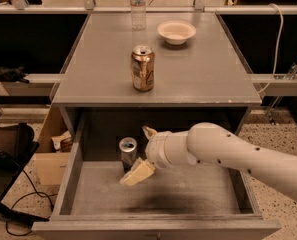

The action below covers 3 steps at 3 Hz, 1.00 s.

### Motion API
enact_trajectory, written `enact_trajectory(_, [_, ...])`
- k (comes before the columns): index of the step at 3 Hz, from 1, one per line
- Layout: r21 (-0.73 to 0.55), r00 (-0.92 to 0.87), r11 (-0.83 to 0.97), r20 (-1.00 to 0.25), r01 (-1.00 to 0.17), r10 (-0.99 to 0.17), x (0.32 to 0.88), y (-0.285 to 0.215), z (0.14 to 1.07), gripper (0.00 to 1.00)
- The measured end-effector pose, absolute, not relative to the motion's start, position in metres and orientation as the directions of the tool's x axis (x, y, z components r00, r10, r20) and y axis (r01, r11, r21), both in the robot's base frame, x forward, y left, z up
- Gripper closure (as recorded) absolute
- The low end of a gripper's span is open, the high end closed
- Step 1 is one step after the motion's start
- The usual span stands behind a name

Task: Place redbull can into top drawer

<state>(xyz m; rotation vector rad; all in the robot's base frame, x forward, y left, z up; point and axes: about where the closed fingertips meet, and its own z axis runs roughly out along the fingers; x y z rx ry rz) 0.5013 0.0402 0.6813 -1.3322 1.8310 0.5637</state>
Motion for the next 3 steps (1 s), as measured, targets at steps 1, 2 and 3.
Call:
enact_trajectory(1, [-0.19, -0.009, 0.263, -0.794, -0.946, -0.608, 0.471, 0.016, 0.736, 0.0])
enact_trajectory(2, [-0.269, 0.061, 0.229, -0.762, -0.935, -0.645, 0.433, -0.021, 0.808, 0.0])
enact_trajectory(3, [-0.312, 0.03, 0.278, -0.712, -0.909, -0.702, 0.408, -0.084, 0.874, 0.0])
